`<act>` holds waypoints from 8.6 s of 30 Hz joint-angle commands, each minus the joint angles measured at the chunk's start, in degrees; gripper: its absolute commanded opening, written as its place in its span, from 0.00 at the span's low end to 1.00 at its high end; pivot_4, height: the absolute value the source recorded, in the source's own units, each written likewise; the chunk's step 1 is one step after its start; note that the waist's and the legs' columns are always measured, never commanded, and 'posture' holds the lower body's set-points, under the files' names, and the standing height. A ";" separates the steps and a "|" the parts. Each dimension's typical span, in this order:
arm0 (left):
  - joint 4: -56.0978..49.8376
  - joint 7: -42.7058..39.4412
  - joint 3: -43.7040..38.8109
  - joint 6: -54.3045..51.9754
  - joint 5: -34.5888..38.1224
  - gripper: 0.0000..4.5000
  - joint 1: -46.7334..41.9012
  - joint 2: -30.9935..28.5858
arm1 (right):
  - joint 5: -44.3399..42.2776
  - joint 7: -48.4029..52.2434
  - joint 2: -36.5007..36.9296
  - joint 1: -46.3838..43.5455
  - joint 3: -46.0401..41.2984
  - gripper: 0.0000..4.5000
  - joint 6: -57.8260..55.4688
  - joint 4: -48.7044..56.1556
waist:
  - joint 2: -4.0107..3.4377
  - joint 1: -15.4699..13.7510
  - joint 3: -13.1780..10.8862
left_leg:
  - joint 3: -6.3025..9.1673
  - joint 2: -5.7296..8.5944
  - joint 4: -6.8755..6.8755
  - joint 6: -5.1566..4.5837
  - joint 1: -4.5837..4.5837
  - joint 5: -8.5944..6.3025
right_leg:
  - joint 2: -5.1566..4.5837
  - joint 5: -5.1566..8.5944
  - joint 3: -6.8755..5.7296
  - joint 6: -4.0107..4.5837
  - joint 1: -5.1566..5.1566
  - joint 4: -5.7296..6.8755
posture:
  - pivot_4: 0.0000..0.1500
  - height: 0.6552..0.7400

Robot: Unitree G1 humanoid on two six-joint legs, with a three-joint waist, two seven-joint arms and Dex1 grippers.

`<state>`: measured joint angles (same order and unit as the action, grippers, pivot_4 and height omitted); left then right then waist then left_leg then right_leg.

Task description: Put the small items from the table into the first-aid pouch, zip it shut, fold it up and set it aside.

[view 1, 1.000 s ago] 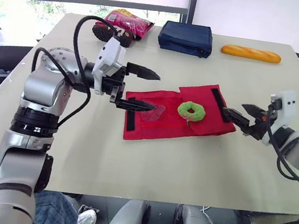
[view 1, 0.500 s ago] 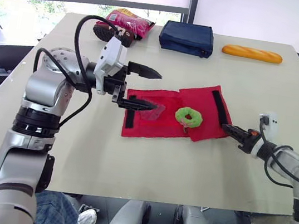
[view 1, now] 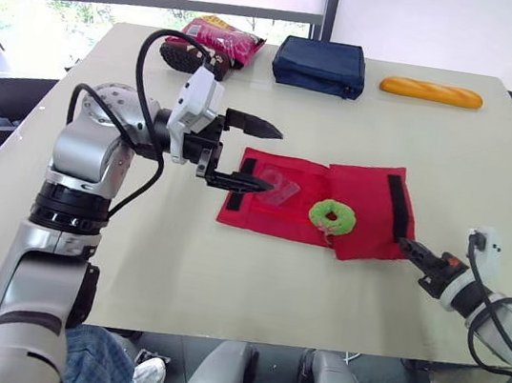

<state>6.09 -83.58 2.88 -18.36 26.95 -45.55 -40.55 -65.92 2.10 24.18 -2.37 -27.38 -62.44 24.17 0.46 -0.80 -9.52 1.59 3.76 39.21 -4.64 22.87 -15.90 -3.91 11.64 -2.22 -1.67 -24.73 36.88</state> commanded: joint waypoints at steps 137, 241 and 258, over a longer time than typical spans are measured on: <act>13.51 5.00 -5.33 -25.98 4.12 0.00 -6.30 1.93 | 26.55 47.66 22.08 -6.48 12.82 0.54 36.86 1.21 | 0.36 -1.31 0.19 | 0.04 0.01 0.12 0.02 0.09 0.01 | -0.12 -0.09 -0.08 -0.10 0.04 -0.12 | 1.00 0.99; 31.91 19.80 2.43 -13.65 -4.68 1.00 -9.05 41.64 | 33.38 39.32 14.13 3.21 9.41 0.00 37.73 7.66 | 0.13 -0.88 0.12 | 0.02 -0.01 0.07 0.19 -0.02 0.11 | -0.02 -0.16 0.01 -0.02 0.01 0.01 | 1.00 0.99; 15.97 1.74 4.32 -7.98 -2.77 1.00 -1.14 28.78 | 45.80 40.74 7.18 -6.55 24.81 0.00 47.30 -15.24 | 0.08 0.15 0.13 | 0.02 -0.03 0.04 0.21 -0.05 0.12 | 0.07 -0.17 0.04 0.02 -0.02 0.02 | 1.00 0.99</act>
<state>25.51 -79.51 6.53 -29.19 24.72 -46.73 -10.69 -22.29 43.23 31.44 -8.52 -2.90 -17.47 10.17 0.55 -0.66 -9.40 1.60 3.73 39.25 -4.43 22.82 -15.77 -3.84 11.47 -2.18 -1.65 -24.75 36.91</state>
